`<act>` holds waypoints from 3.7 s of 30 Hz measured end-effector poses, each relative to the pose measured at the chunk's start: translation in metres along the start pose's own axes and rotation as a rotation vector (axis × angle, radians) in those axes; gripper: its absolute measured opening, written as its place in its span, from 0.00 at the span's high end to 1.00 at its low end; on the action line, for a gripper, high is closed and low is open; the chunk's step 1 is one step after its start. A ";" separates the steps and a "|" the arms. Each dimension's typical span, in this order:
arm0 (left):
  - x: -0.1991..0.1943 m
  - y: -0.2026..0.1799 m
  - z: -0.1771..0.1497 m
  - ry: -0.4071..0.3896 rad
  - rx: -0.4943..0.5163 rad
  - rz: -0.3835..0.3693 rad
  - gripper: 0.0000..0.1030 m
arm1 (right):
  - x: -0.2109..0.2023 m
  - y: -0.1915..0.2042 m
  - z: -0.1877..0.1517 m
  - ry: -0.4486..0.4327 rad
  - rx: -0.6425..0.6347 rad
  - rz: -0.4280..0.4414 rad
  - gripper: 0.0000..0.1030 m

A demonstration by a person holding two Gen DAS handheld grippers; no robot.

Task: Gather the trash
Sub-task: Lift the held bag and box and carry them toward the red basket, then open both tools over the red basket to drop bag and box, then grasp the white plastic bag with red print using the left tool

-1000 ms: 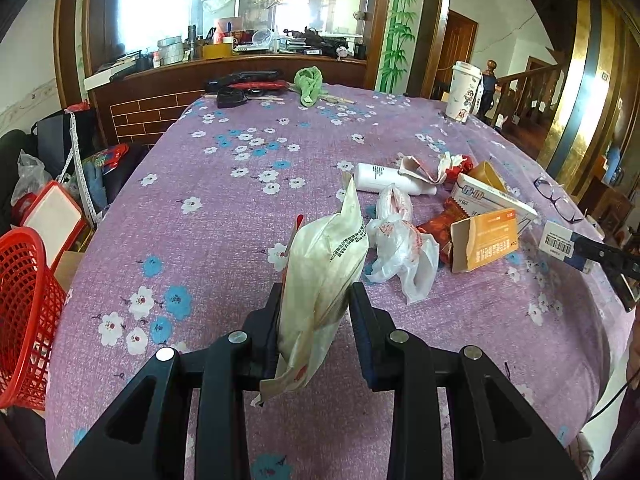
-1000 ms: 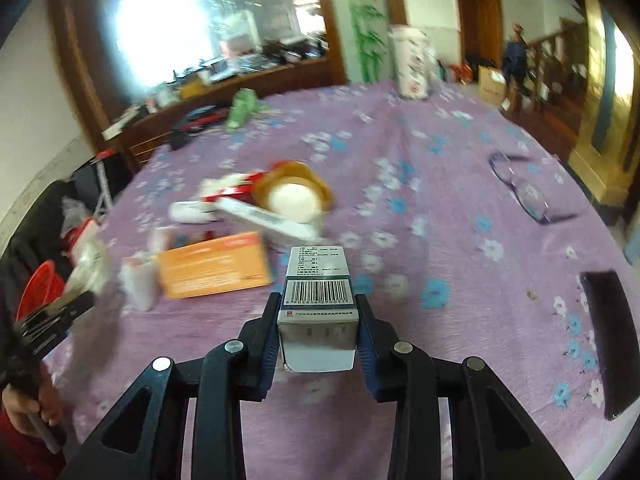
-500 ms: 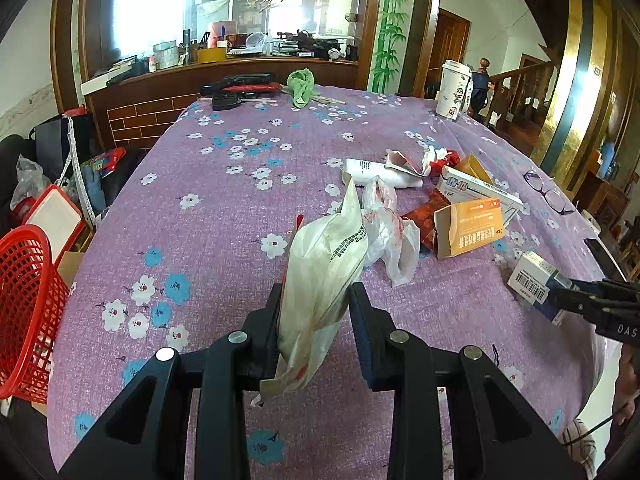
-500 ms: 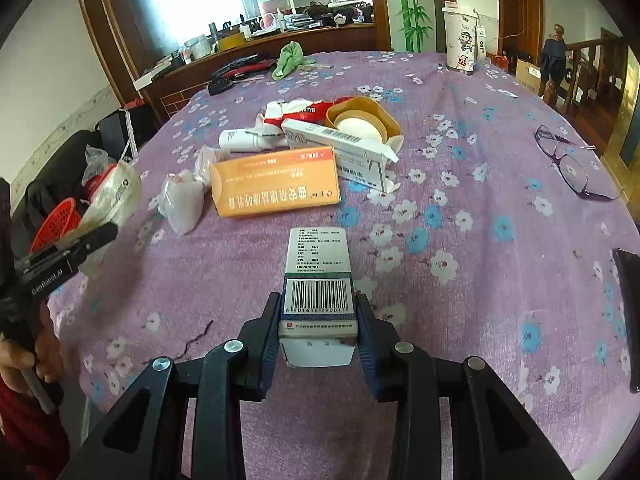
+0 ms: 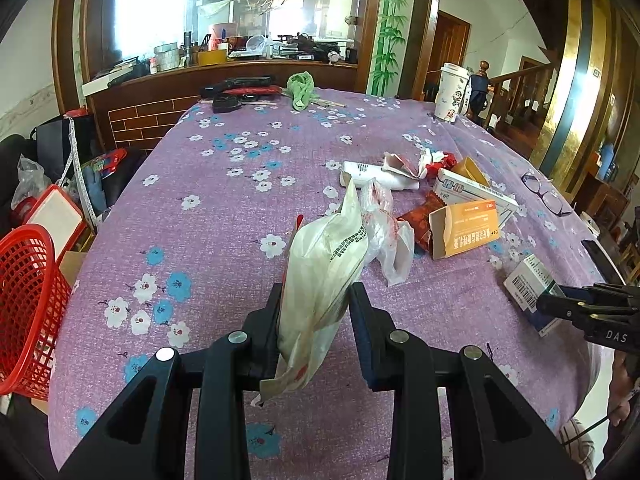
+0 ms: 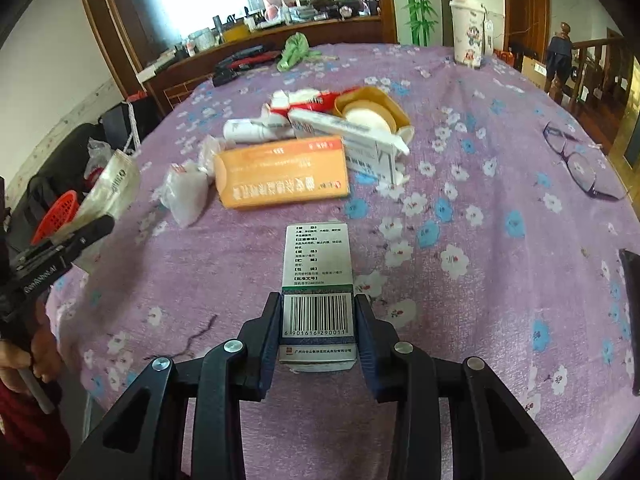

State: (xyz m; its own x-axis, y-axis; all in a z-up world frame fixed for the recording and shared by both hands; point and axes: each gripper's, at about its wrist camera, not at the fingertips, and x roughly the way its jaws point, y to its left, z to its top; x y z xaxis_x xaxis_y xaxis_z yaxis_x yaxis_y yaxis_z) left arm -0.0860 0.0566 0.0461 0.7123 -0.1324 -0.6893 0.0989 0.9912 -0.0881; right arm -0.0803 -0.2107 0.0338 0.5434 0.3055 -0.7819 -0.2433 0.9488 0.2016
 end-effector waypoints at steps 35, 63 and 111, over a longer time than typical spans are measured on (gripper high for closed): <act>-0.089 0.120 0.007 -0.151 -0.207 0.164 0.70 | 0.023 0.199 0.066 0.021 -0.295 0.283 0.63; -0.131 0.278 -0.030 -0.181 -0.479 0.349 0.42 | 0.087 0.396 0.106 0.071 -0.433 0.473 0.60; 0.099 -0.033 0.051 0.155 -0.035 -0.019 0.67 | 0.047 -0.041 0.073 -0.010 0.281 0.141 0.37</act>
State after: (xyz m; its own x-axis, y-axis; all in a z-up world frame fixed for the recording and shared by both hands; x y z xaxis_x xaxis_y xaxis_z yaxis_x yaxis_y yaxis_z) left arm 0.0161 0.0103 0.0175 0.5941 -0.1517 -0.7899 0.0851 0.9884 -0.1259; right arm 0.0141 -0.2295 0.0314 0.5284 0.4355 -0.7288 -0.0865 0.8816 0.4641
